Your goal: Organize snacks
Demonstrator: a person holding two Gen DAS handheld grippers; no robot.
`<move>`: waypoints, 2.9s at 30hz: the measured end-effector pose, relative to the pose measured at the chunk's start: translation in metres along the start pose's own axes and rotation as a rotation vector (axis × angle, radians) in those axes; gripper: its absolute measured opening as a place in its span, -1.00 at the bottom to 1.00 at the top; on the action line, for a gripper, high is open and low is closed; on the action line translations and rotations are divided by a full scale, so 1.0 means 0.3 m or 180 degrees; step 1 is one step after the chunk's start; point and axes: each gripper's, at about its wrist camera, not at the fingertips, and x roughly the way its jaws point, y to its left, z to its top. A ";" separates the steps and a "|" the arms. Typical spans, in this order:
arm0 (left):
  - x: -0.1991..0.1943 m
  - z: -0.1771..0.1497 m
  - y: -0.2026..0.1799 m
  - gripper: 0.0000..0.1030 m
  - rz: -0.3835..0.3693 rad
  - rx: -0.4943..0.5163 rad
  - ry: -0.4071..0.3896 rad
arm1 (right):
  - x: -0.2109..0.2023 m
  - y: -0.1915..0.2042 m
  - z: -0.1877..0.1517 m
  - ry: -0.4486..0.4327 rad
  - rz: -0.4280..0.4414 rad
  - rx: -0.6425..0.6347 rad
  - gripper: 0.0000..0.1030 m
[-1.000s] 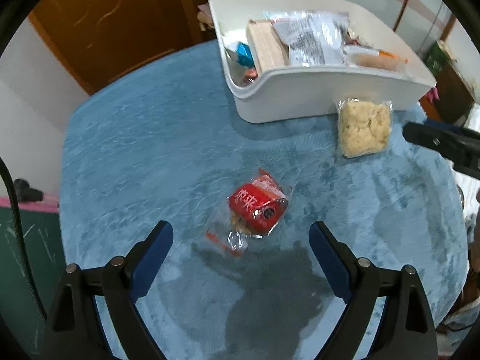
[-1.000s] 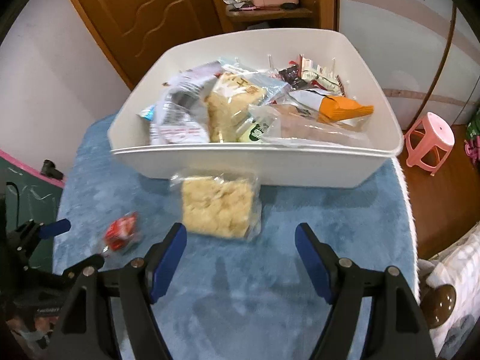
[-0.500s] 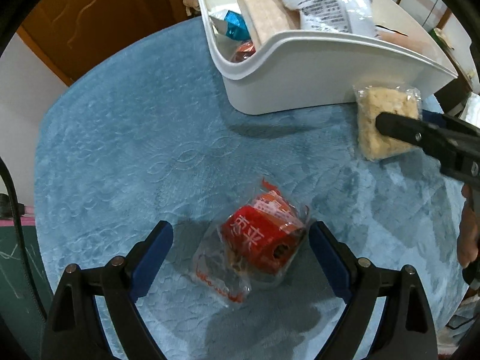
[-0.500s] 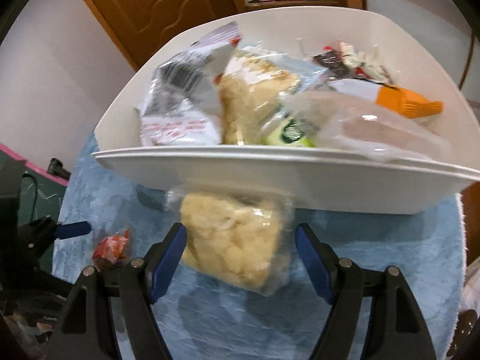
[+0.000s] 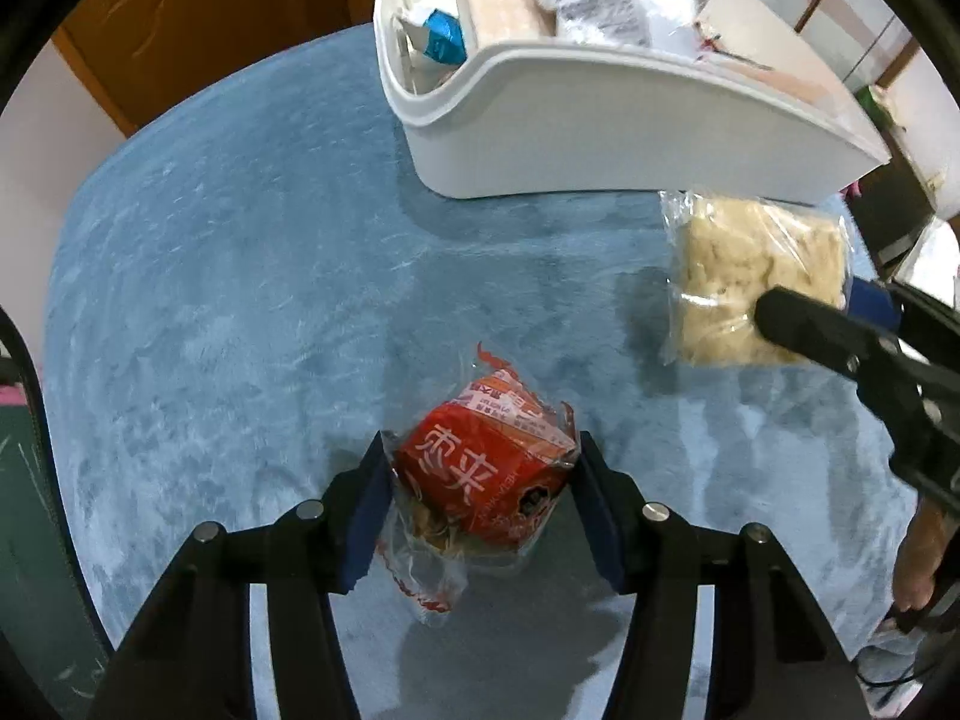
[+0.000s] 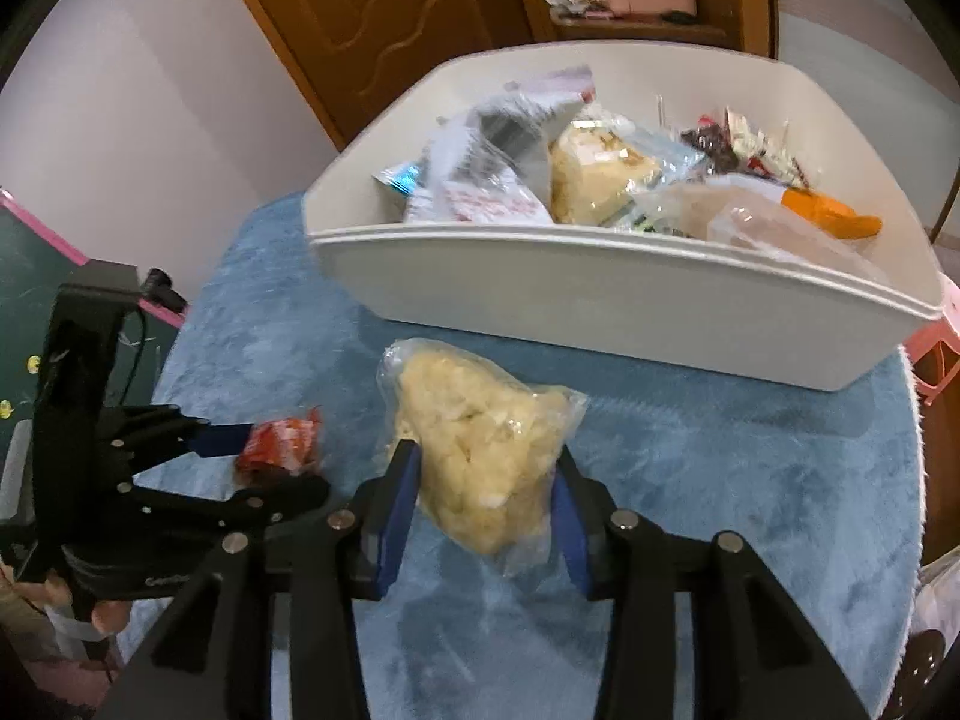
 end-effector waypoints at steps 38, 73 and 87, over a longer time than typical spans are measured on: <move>-0.486 0.741 -0.335 0.44 0.0233 0.0114 -0.1328 | -0.402 -0.173 0.510 -0.0799 -0.1365 0.0164 -0.06; -0.903 -0.037 -0.327 0.83 0.0469 -0.0288 -0.1572 | -0.812 0.137 0.066 -0.0855 -0.1152 -0.0045 0.64; -1.074 -0.411 -0.317 0.84 0.0598 -0.0743 -0.1524 | -1.019 0.268 -0.152 -0.0983 -0.0692 0.0162 0.64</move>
